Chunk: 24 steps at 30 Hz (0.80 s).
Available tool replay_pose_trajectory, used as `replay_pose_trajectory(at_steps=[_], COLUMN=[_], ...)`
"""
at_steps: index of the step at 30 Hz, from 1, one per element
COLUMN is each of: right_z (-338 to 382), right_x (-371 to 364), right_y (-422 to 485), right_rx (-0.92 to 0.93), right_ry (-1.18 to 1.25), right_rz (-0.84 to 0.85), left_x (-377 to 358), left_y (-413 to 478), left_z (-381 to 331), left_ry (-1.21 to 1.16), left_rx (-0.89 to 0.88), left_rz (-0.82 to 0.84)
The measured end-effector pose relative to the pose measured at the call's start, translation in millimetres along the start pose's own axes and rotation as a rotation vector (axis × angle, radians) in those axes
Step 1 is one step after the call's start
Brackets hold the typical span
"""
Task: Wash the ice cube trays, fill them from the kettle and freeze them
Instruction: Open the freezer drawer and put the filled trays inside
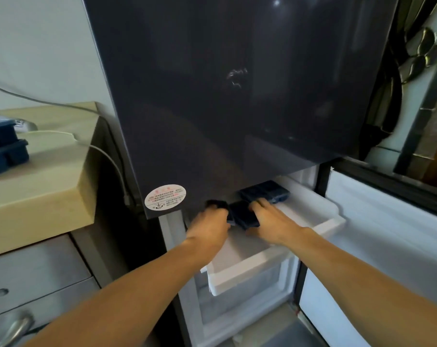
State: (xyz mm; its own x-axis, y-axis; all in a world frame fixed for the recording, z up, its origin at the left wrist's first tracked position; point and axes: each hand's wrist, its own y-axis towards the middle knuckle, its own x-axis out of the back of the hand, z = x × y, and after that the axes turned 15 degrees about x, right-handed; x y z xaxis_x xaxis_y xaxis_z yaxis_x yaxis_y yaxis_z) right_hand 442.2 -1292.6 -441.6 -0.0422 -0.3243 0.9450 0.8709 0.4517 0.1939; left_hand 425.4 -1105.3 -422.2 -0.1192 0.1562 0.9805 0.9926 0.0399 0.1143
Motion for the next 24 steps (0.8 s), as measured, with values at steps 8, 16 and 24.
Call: replay_pose_trajectory(at_steps=[8,16,24], right_z=[-12,-18,-38], right_x=[-2,-9,3], right_y=[-3,12,30], right_rx=[-0.067,-0.034,-0.112], right_ry=[-0.060,0.117,0.074], right_rz=[0.057,0.045,0.057], left_x=[-13,-17,-18], left_y=[10,28,39], left_z=[-2,-7,-4], left_ry=[0.121,0.073,0.155], left_rx=[-0.014,0.052,0.063], left_rz=[0.156,0.272,0.250])
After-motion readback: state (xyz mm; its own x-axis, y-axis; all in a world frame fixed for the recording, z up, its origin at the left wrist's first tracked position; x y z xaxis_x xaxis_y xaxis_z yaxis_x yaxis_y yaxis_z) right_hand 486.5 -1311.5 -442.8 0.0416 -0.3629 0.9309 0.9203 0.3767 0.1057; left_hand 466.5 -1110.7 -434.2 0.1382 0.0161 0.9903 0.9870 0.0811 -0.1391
